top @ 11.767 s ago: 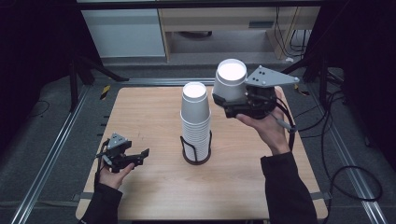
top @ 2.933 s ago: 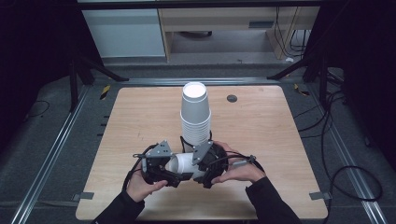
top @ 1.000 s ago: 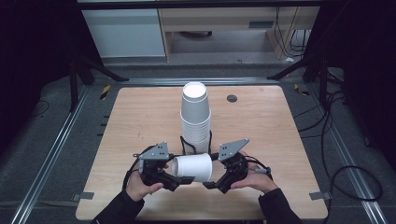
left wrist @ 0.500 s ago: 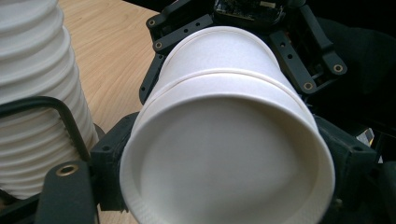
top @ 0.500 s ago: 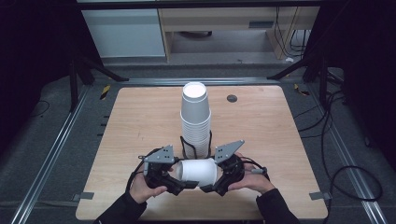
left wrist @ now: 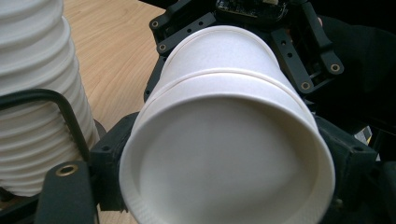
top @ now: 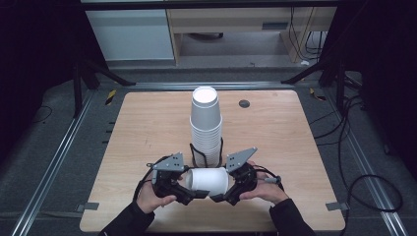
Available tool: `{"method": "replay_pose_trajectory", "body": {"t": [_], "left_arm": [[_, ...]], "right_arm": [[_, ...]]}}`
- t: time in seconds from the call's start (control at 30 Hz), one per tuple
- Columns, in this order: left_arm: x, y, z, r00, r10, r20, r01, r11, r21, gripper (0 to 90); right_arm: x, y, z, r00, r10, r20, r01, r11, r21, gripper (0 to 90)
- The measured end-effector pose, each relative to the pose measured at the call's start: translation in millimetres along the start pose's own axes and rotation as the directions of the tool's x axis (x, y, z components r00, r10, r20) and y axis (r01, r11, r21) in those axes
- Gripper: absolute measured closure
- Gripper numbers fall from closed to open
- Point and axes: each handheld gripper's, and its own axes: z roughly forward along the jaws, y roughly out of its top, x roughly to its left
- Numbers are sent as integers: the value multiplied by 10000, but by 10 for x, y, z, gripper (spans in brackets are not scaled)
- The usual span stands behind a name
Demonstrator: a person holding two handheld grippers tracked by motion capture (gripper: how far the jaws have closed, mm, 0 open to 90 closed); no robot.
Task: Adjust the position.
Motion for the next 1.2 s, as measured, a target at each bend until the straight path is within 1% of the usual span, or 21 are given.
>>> {"method": "replay_pose_trajectory", "body": {"t": [0.07,0.17,0.27,0.37,0.43,0.5,0.63,0.7,0.77,0.83,0.87,0.93,0.97,1.0,1.1,1.17,1.2], "left_arm": [[-3,3,2,10000,15,-1,-15,10000,-52,201],[-14,4,0,9999,74,-131,-76,9998,-186,196],[-12,11,-21,9998,67,-192,-70,9998,-198,178],[-1,20,-72,9997,26,-251,-33,9996,-280,159],[11,23,-118,9993,-32,-369,16,9992,-408,155],[22,25,-166,9991,-10,-419,-9,9990,-454,155],[39,26,-256,9982,-22,-604,-9,9987,-518,155],[54,17,-281,9974,-38,-722,6,9991,-435,155],[76,1,-290,9952,34,-981,-49,9999,-148,149],[92,-11,-294,9936,99,-1126,-93,9999,64,144],[100,-18,-293,9932,81,-1159,-71,9999,90,143],[121,-33,-293,9930,98,-1178,-64,9995,293,141],[131,-45,-280,9928,106,-1189,-58,9992,405,139],[136,-49,-274,9929,127,-1185,-70,9988,481,137],[147,-64,-246,9928,183,-1187,-105,9978,659,134],[156,-76,-230,9927,190,-1190,-97,9969,784,132],[158,-80,-219,9923,206,-1224,-100,9962,868,130]], "right_arm": [[-2,0,-5,10000,35,-33,-35,10000,-26,101],[-4,3,-24,10000,42,4,-42,10000,-54,101],[-15,-1,-44,9999,69,87,-69,10000,-40,101],[-23,-9,-67,9997,93,237,-93,10000,31,102],[-25,-10,-81,9996,85,285,-88,9999,81,103],[-30,-12,-95,9994,104,340,-107,9999,84,103],[-50,-14,-137,9977,35,670,-50,9998,217,103],[-64,-10,-171,9962,-60,870,26,9992,397,103],[-84,4,-210,9941,-112,1080,53,9985,554,103],[-100,23,-247,9921,-226,1234,143,9976,679,103],[-105,30,-258,9917,-278,1256,189,9973,713,103],[-122,50,-274,9899,-377,1366,265,9962,826,103],[-132,65,-281,9886,-486,1423,347,9945,988,103],[-141,92,-279,9874,-608,1464,424,9911,1261,103],[-160,148,-270,9860,-816,1456,550,9825,1778,103],[-180,211,-256,9836,-979,1512,636,9741,2171,103],[-189,242,-249,9819,-1129,1521,742,9681,2395,103]]}}
